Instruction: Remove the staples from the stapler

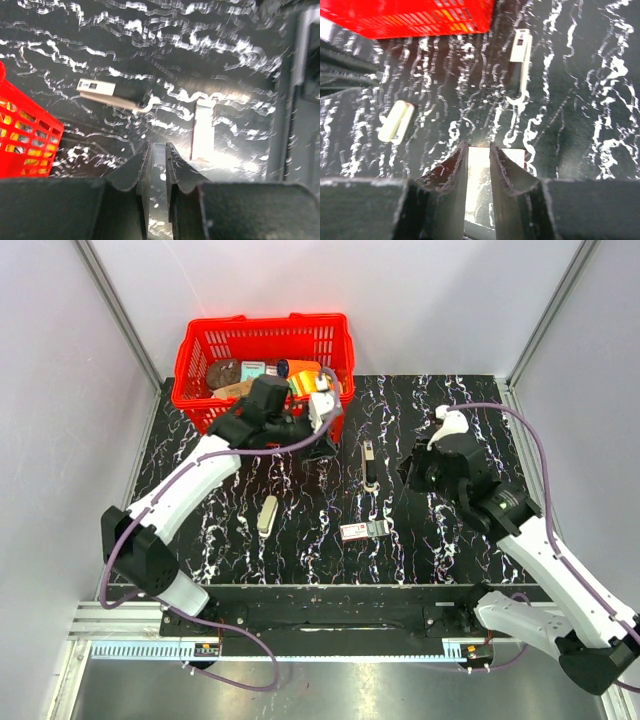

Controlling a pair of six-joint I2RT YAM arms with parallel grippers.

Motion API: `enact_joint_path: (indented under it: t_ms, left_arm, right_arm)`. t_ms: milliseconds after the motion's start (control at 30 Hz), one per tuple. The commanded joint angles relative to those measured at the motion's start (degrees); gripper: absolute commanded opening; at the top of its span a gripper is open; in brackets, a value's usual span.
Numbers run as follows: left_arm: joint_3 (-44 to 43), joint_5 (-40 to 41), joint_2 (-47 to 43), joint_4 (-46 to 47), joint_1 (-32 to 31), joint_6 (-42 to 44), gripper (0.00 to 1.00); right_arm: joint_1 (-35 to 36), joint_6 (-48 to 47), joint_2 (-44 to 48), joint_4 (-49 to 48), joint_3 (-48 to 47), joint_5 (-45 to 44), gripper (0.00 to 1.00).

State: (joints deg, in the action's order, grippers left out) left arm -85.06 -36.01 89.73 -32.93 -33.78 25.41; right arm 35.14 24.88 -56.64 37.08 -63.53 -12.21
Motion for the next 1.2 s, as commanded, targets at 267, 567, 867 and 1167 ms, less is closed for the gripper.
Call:
enact_joint_path:
  t_ms: [267, 567, 867, 1167]
  left_arm:
    - [1.5, -29.5, -5.1, 36.8, 6.7, -57.8, 0.0]
    - [11.0, -30.3, -5.7, 75.1, 8.4, -91.4, 0.0]
    - [14.3, -28.3, -6.2, 82.4, 8.3, -97.0, 0.0]
    - [14.7, -27.8, -5.9, 82.6, 8.2, -96.2, 0.0]
  right_arm:
    - [-0.2, 4.0, 5.1, -24.6, -1.7, 25.5, 0.47]
    - [-0.3, 7.8, 3.1, -36.5, -0.7, 34.4, 0.52]
    - [-0.2, 9.9, -0.2, -41.0, -0.9, 36.0, 0.52]
    - [-0.3, 9.6, -2.3, -41.1, -1.5, 35.9, 0.5]
